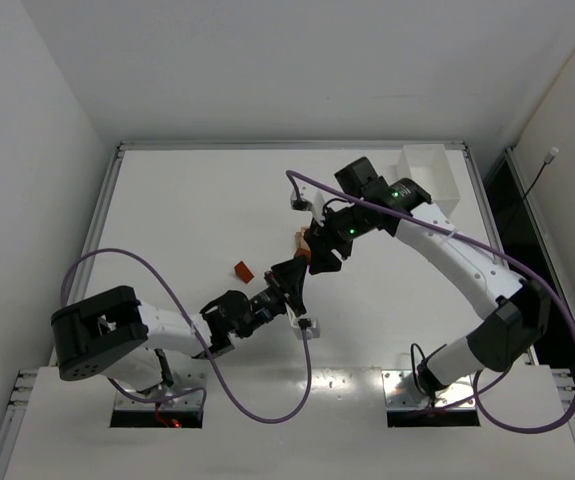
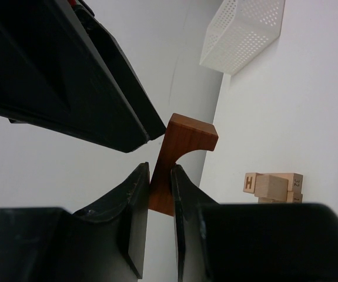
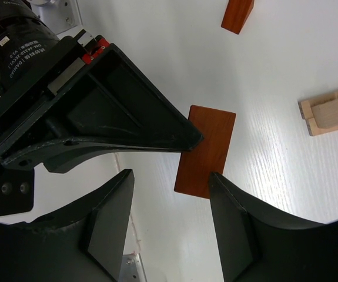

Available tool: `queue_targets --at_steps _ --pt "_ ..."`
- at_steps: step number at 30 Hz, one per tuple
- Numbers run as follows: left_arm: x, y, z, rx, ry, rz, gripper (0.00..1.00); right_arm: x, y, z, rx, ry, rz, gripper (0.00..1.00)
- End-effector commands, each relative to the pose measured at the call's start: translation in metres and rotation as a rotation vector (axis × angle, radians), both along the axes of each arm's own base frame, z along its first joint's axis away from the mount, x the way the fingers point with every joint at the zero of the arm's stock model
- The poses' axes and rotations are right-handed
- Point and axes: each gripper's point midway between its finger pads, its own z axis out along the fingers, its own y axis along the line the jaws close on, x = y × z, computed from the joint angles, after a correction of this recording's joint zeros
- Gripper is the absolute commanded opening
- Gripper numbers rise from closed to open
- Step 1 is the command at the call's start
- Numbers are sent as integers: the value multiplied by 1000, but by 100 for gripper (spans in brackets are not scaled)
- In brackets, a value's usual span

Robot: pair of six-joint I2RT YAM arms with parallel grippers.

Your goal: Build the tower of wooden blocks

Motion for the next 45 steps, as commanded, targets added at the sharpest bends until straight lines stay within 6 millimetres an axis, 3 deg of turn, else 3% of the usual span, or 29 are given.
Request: queue_targets --at_steps 1,2,13,19,25,31,32,34,37,40,41,44,45 --pt "-4 0 43 -124 -65 -13 0 6 3 0 8 -41 11 50" --pt "-4 0 50 -141 -73 -13 0 3 6 0 8 -41 20 49" --pt "-6 -1 54 -145 -91 -28 0 13 2 -12 -39 -55 -16 49" --pt "-7 -1 57 -148 -103 -26 0 21 -2 -14 -67 -81 -48 55" --pt "-7 -1 57 -148 -103 -26 0 22 -3 -14 -73 -86 -53 55" --pt "-8 -2 57 -147 -105 -35 0 22 -3 -17 -73 -86 -53 35" --pt "-8 -2 57 -147 -105 -35 0 21 -2 -16 -67 -81 -48 22" --pt "-9 -3 57 -146 -107 -44 0 23 -1 -15 -61 -88 -48 7" --pt "-9 -3 55 -132 -111 -41 0 22 -1 -12 -56 -96 -49 0" --pt "-8 -2 45 -98 -97 -25 23 23 -1 -7 -43 -113 -50 0" --pt "-8 0 48 -107 -99 -15 41 22 -1 -4 -37 -122 -51 0" --pt "-8 2 41 -92 -74 -4 70 20 -5 -5 -42 -131 -57 0" --pt "-7 3 38 -84 -68 5 73 22 -7 -9 -52 -138 -65 0"
